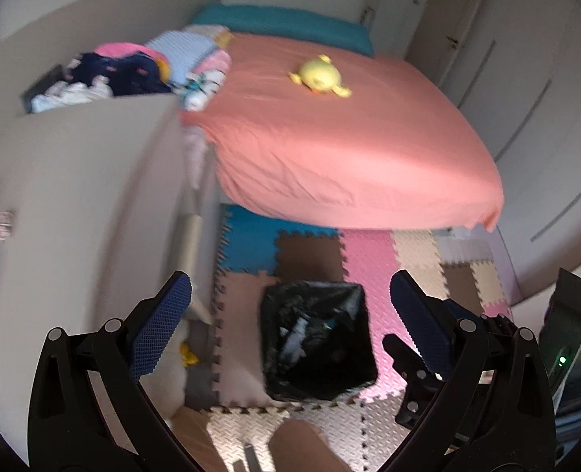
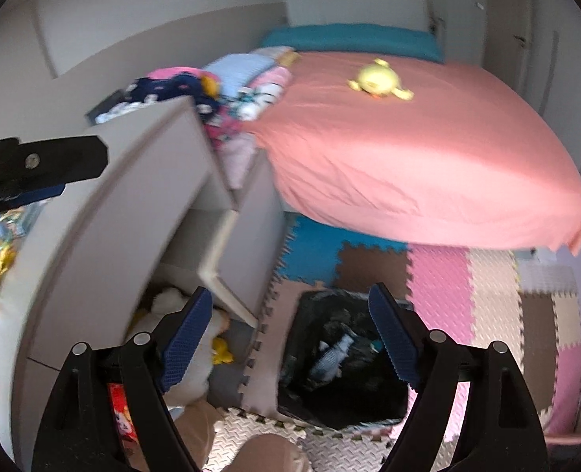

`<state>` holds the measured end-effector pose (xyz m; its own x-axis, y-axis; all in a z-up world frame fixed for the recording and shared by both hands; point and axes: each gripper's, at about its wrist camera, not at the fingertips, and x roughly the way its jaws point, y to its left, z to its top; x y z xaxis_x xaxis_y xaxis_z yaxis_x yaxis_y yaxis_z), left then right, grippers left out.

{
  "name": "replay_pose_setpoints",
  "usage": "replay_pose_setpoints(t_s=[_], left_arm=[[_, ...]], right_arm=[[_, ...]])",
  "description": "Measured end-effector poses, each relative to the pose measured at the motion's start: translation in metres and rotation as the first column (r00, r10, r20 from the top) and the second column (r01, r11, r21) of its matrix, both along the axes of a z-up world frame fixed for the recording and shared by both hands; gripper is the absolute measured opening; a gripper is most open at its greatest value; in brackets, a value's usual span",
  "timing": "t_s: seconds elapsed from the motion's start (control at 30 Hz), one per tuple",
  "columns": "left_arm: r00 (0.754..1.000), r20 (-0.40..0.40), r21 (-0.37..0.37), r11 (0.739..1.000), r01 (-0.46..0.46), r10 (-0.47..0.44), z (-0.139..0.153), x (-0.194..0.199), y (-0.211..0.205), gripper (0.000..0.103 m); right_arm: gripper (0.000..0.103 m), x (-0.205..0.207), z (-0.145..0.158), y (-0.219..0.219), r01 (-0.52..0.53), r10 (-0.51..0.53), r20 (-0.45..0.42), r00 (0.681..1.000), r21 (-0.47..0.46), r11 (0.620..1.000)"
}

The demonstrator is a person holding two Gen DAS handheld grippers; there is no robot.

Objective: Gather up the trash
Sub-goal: 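Grasp the green plush with the left tool while the right tool grasps the ring rattle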

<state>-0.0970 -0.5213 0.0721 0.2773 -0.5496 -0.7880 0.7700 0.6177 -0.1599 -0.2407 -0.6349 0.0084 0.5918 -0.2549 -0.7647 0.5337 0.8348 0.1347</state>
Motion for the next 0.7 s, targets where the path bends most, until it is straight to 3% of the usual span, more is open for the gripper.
replay_pose_setpoints(t_s=[0.13,0.33,0.53,0.7], left_arm=[[0.995,0.038,-0.023,0.996,-0.087,0.088,0.02,0.024,0.045,0.098],[0.966,0.083,-0.035,0.969,-0.243,0.245,0.039,0.063,0.124,0.098],[0.907,0.116,-0.029,0.915,-0.403,0.404,0.042,0.096,0.208,0.098],[0.835,0.093,-0.025,0.839,-0.543,0.543,0.036,0.125,0.282,0.098]], right_arm=[[0.082,0.031,0.02,0.032,-0.086,0.087,0.023,0.996,-0.016,0.996],[0.083,0.086,0.038,0.095,-0.24,0.24,0.043,0.97,-0.016,0.971],[0.083,0.137,0.044,0.158,-0.364,0.364,0.038,0.931,0.012,0.931],[0.083,0.17,0.052,0.208,-0.461,0.46,0.073,0.885,-0.002,0.887]])
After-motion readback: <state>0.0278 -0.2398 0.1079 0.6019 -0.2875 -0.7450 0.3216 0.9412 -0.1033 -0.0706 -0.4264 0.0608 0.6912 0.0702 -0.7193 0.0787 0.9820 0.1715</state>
